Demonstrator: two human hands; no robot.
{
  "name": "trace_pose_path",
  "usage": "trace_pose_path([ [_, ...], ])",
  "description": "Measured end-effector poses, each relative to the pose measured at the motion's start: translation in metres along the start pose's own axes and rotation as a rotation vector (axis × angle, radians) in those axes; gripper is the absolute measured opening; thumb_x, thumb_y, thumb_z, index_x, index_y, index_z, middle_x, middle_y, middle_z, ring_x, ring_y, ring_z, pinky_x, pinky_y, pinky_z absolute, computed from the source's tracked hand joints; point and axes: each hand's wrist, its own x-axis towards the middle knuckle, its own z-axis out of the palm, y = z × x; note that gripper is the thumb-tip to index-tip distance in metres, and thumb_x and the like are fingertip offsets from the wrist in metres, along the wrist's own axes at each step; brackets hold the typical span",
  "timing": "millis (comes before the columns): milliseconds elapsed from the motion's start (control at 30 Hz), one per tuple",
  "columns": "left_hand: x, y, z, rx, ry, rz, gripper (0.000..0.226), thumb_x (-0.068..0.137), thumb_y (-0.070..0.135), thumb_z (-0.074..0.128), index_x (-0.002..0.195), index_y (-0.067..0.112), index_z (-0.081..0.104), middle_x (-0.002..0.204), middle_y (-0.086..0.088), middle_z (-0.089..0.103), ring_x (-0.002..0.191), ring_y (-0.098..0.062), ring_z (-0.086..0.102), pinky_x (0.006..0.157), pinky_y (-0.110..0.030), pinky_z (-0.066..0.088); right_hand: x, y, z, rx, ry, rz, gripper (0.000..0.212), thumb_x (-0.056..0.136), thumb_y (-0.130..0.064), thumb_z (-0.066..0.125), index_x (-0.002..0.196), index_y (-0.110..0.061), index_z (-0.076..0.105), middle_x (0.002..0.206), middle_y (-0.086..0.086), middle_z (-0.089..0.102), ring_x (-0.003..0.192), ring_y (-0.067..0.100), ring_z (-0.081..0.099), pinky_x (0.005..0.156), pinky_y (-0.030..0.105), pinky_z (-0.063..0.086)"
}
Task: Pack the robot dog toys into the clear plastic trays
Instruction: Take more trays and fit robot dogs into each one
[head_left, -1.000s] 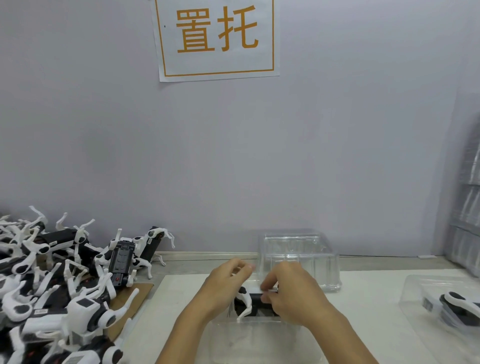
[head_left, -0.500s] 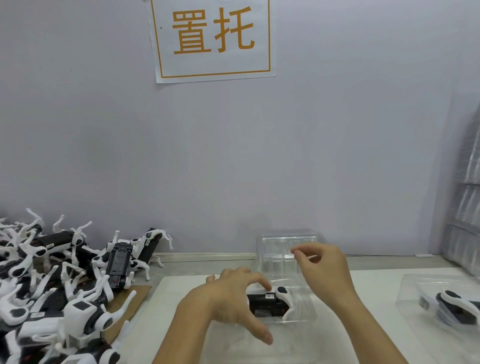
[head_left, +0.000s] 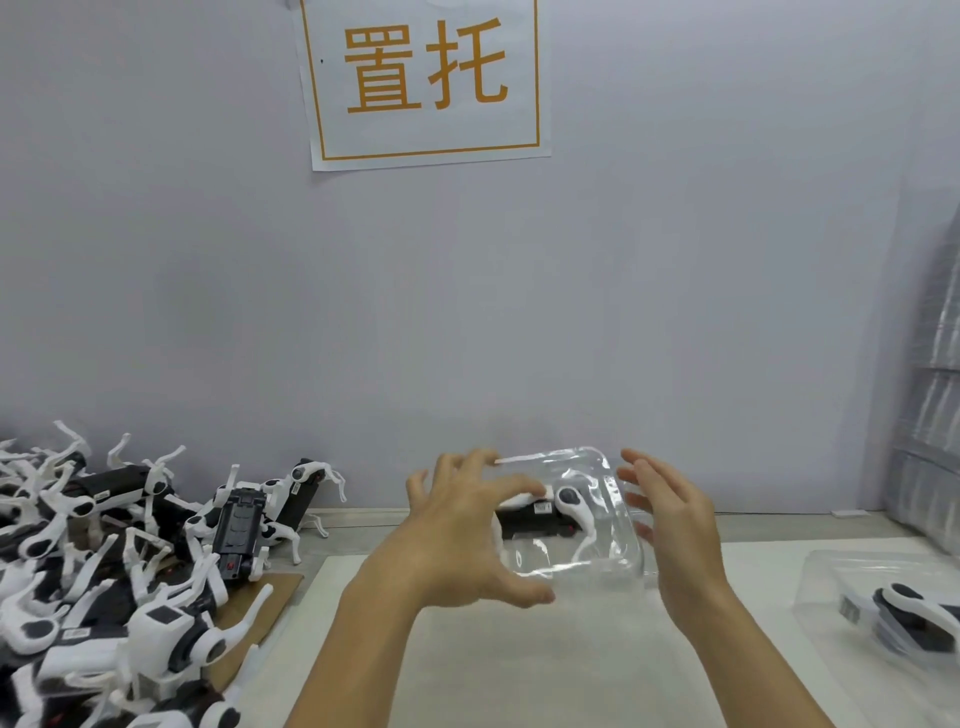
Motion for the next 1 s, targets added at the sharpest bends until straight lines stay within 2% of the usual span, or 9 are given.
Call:
trace_pose_path([
  [67, 0.004, 0.002, 0.006, 0.145, 0.153, 0.051, 0.089, 0.056, 0.071, 0.073, 0.136, 0.054, 0.037, 0.148, 0.012, 0.015, 0.140, -0.014, 0.003, 0.117, -0.052, -0.001, -0.003, 0.000, 0.003, 0.028, -0.172, 0.048, 0.041, 0.091, -0.045, 0.065, 0.128, -0.028, 0.062, 0.126, -0.007, 0.066, 0.117, 0.015, 0.062, 0.099, 0.040, 0.049],
  [167, 0.007, 0.004, 0.013, 0.239, 0.283, 0.105, 0.089, 0.056, 0.072, 0.069, 0.136, 0.051, 0.036, 0.152, 0.008, 0.011, 0.142, -0.021, 0.004, 0.115, -0.054, -0.006, -0.008, 0.001, 0.010, -0.092, -0.225, -0.061, 0.063, 0.079, -0.053, 0.077, 0.136, -0.037, 0.054, 0.130, -0.022, 0.059, 0.116, -0.002, 0.059, 0.095, 0.028, 0.048],
  [367, 0.009, 0.003, 0.021, 0.263, 0.366, 0.132, 0.089, 0.058, 0.071, 0.073, 0.136, 0.050, 0.037, 0.154, 0.006, 0.011, 0.144, -0.025, 0.004, 0.115, -0.055, -0.007, -0.010, 0.001, 0.011, -0.123, -0.155, -0.141, 0.060, 0.082, -0.043, 0.074, 0.138, -0.040, 0.051, 0.134, -0.021, 0.056, 0.120, 0.005, 0.057, 0.099, 0.033, 0.049],
  [533, 0.011, 0.003, 0.022, 0.258, 0.400, 0.139, 0.088, 0.058, 0.070, 0.073, 0.137, 0.050, 0.039, 0.155, 0.006, 0.012, 0.144, -0.025, 0.004, 0.115, -0.054, -0.008, -0.009, -0.001, 0.011, -0.090, -0.148, -0.175, 0.056, 0.082, -0.044, 0.074, 0.134, -0.045, 0.053, 0.131, -0.028, 0.057, 0.116, -0.002, 0.057, 0.086, 0.020, 0.046],
  [633, 0.010, 0.001, 0.024, 0.159, 0.426, 0.116, 0.087, 0.055, 0.072, 0.070, 0.135, 0.053, 0.041, 0.153, 0.008, 0.018, 0.143, -0.022, 0.010, 0.116, -0.051, -0.005, -0.008, -0.001, 0.011, 0.004, -0.133, -0.174, 0.051, 0.084, -0.047, 0.074, 0.132, -0.043, 0.056, 0.129, -0.027, 0.059, 0.117, -0.006, 0.056, 0.094, 0.025, 0.046],
  [700, 0.009, -0.002, 0.025, -0.043, 0.471, 0.058, 0.083, 0.051, 0.074, 0.068, 0.130, 0.056, 0.047, 0.148, 0.013, 0.024, 0.141, -0.013, 0.016, 0.117, -0.046, 0.004, -0.008, -0.003, 0.009, 0.102, -0.079, -0.148, 0.045, 0.084, -0.048, 0.062, 0.129, -0.043, 0.058, 0.129, -0.021, 0.060, 0.120, 0.000, 0.057, 0.096, 0.031, 0.045],
  [833, 0.005, -0.010, 0.017, -0.710, 0.541, -0.098, 0.068, 0.053, 0.065, 0.081, 0.118, 0.052, 0.062, 0.135, 0.017, 0.050, 0.130, 0.003, 0.040, 0.107, -0.021, 0.036, -0.006, -0.002, 0.005, 0.176, -0.036, -0.099, 0.028, 0.102, -0.034, 0.047, 0.124, -0.041, 0.063, 0.128, -0.013, 0.063, 0.117, 0.011, 0.060, 0.090, 0.034, 0.046],
  [933, -0.003, -0.017, 0.011, -1.321, 0.397, -0.076, 0.044, 0.077, 0.052, 0.073, 0.119, 0.038, 0.068, 0.129, 0.001, 0.066, 0.125, -0.017, 0.058, 0.096, -0.040, 0.048, -0.007, -0.002, 0.006, 0.160, -0.036, -0.062, 0.030, 0.104, -0.027, 0.045, 0.120, -0.039, 0.066, 0.124, -0.011, 0.066, 0.113, 0.013, 0.063, 0.089, 0.036, 0.049],
  [1000, -0.006, -0.022, 0.016, -1.756, 0.271, -0.105, 0.063, 0.073, 0.061, 0.074, 0.127, 0.030, 0.065, 0.134, -0.015, 0.062, 0.123, -0.034, 0.059, 0.091, -0.053, 0.052, -0.008, -0.003, 0.008, 0.152, -0.039, -0.050, 0.030, 0.103, -0.025, 0.046, 0.119, -0.037, 0.068, 0.121, -0.010, 0.068, 0.110, 0.014, 0.064, 0.087, 0.035, 0.050],
])
